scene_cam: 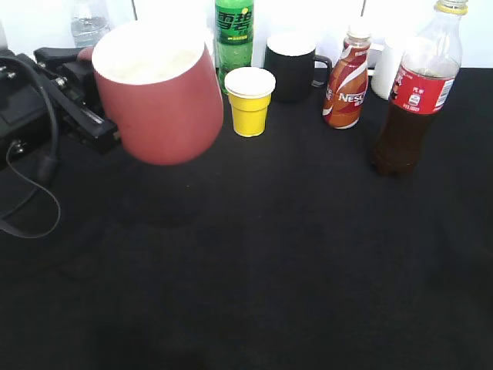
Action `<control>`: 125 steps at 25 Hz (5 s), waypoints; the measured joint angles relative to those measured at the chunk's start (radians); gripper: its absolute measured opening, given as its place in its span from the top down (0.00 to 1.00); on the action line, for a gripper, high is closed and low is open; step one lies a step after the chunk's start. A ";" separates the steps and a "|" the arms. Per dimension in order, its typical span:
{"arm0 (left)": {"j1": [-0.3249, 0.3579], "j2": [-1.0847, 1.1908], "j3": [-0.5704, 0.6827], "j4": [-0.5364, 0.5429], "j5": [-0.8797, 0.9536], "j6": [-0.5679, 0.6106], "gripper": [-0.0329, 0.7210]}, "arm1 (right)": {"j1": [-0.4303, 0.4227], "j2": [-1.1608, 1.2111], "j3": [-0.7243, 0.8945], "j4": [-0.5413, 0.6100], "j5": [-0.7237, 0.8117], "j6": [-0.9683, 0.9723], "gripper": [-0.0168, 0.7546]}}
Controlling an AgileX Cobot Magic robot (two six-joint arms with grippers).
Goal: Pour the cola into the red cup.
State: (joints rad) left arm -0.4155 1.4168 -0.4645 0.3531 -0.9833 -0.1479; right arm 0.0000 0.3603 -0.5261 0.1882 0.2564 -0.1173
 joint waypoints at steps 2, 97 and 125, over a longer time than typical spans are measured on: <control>0.000 0.000 0.000 -0.004 -0.001 -0.001 0.85 | 0.003 0.188 0.000 -0.005 -0.233 -0.023 0.26; -0.224 0.202 -0.280 0.060 0.132 -0.036 0.85 | 0.187 1.089 -0.062 -0.704 -1.340 -0.759 0.44; -0.216 0.202 -0.280 0.037 0.205 -0.034 0.85 | 0.187 1.089 -0.062 -0.627 -1.343 -1.073 0.44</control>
State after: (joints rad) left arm -0.6316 1.6186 -0.7441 0.3904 -0.7783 -0.1819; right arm 0.1874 1.4490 -0.5878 -0.4390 -1.0861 -1.1904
